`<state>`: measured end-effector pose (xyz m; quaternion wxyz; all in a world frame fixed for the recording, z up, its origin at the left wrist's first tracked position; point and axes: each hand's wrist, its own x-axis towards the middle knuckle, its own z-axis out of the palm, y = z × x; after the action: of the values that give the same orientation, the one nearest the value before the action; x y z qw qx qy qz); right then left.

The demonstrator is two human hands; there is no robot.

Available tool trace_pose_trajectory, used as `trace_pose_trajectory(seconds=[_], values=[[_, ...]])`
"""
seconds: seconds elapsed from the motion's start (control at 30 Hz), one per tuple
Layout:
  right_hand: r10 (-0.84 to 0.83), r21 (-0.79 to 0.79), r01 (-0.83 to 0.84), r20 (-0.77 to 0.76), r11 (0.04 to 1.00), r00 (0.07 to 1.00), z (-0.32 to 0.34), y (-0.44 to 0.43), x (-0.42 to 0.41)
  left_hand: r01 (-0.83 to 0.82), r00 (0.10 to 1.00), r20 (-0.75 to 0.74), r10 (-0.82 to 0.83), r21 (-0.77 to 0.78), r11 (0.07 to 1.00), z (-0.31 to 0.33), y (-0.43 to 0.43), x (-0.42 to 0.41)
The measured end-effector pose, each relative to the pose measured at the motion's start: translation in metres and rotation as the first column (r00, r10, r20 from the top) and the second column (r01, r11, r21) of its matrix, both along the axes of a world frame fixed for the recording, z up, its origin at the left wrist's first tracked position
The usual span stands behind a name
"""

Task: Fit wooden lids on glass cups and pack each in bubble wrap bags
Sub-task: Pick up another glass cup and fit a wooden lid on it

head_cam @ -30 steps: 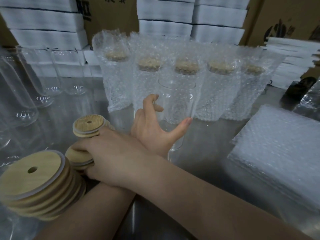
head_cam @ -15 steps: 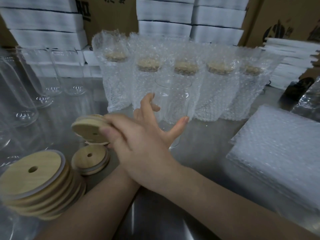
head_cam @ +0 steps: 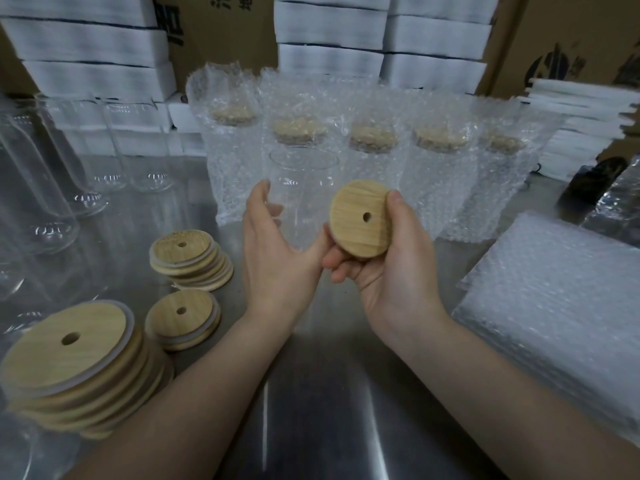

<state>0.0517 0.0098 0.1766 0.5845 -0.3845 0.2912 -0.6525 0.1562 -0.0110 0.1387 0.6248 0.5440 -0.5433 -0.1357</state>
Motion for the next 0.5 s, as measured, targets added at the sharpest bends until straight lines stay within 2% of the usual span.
trace_pose_trajectory(seconds=[0.1,0.23,0.5], values=[[-0.045,0.007,0.045,-0.011,0.999,0.999,-0.004,-0.007,-0.004,-0.01,1.0,-0.011,0.01,-0.005,1.0,-0.002,-0.003,0.003],[-0.019,-0.01,0.019,0.001,1.0,1.0,-0.007,-0.011,-0.005,-0.022,0.999,-0.042,0.022,-0.008,1.0,-0.003,-0.005,0.006],[-0.106,0.006,0.108,-0.11,0.994,0.988,-0.012,-0.019,-0.007,-0.014,0.994,-0.106,0.012,-0.018,1.0,0.001,-0.004,0.007]])
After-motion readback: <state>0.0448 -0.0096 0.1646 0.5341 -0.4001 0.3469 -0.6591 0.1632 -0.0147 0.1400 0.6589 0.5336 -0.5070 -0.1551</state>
